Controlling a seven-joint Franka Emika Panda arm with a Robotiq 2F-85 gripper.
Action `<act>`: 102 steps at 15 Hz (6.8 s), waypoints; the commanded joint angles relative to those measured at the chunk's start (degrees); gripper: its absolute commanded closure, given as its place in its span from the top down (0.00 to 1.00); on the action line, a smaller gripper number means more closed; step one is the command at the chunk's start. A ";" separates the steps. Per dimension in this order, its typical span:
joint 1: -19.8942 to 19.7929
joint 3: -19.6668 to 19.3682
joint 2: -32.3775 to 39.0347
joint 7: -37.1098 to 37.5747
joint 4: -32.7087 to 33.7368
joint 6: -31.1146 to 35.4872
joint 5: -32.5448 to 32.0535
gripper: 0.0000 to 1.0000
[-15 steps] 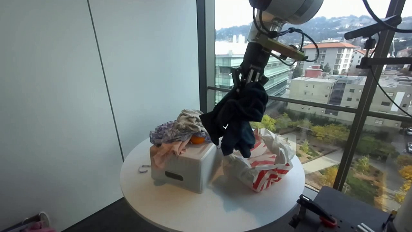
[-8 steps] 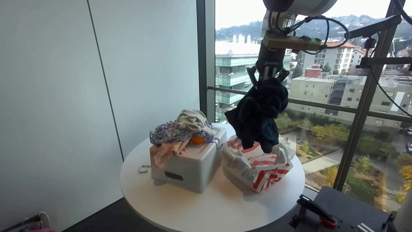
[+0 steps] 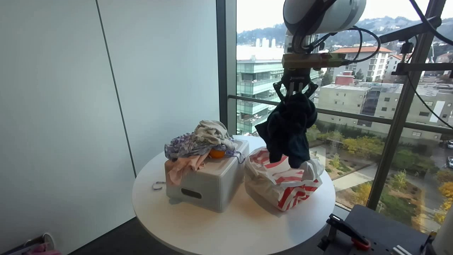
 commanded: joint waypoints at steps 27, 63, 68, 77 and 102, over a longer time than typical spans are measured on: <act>3.95 -6.79 15.83 3.29 1.85 -1.91 -0.30 0.05; 17.37 -23.88 54.39 19.78 18.16 14.38 -2.73 0.05; 18.17 -23.47 54.10 22.22 19.72 13.58 -4.13 0.50; 21.08 -29.20 47.17 32.17 16.21 11.11 -15.98 1.00; 16.31 -11.74 34.14 13.10 13.95 18.10 -18.22 1.00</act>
